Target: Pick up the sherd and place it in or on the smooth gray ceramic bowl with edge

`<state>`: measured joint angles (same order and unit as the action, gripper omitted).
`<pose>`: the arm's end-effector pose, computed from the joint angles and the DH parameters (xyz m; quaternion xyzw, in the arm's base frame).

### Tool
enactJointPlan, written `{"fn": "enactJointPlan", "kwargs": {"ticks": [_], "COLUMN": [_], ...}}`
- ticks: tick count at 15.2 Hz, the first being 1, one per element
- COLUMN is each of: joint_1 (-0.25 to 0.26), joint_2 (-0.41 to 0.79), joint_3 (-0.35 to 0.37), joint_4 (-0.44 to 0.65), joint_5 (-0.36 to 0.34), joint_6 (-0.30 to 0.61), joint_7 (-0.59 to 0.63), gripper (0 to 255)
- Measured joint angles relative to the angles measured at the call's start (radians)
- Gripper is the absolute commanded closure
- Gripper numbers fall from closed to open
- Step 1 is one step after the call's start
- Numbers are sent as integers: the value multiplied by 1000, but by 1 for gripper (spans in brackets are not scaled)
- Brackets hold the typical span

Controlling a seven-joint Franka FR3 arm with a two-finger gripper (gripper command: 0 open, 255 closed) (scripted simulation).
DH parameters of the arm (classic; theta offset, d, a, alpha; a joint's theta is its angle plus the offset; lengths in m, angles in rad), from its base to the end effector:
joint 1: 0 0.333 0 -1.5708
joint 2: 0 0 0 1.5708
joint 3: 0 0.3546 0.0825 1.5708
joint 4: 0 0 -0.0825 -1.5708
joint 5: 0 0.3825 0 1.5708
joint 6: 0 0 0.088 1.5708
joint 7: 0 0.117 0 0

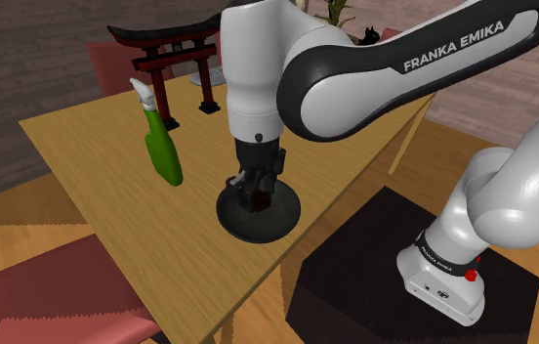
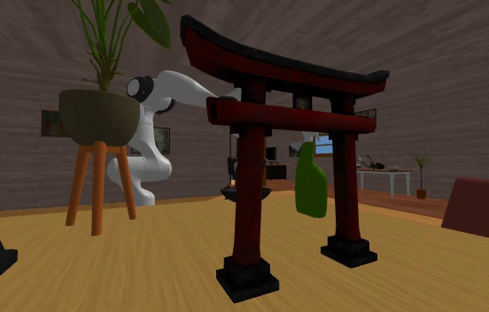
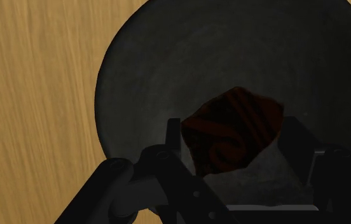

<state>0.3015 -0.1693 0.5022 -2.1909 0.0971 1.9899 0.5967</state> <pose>0.3285 0.3630 0.4735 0.9966 0.0784 -0.0214 0.0137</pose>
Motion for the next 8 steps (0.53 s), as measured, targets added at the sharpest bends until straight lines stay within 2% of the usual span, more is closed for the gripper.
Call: {"fn": "enactJointPlan", "kwargs": {"ticks": [4,5,8], "joint_1": [0,0,0], "joint_2": [1,1,1], "joint_3": [0,0,0], "joint_4": [-1,-1,-1], "joint_5": [-1,-1,-1], "joint_6": [3,3,3], "joint_7": [0,0,0], "gripper": [255,0,0]}}
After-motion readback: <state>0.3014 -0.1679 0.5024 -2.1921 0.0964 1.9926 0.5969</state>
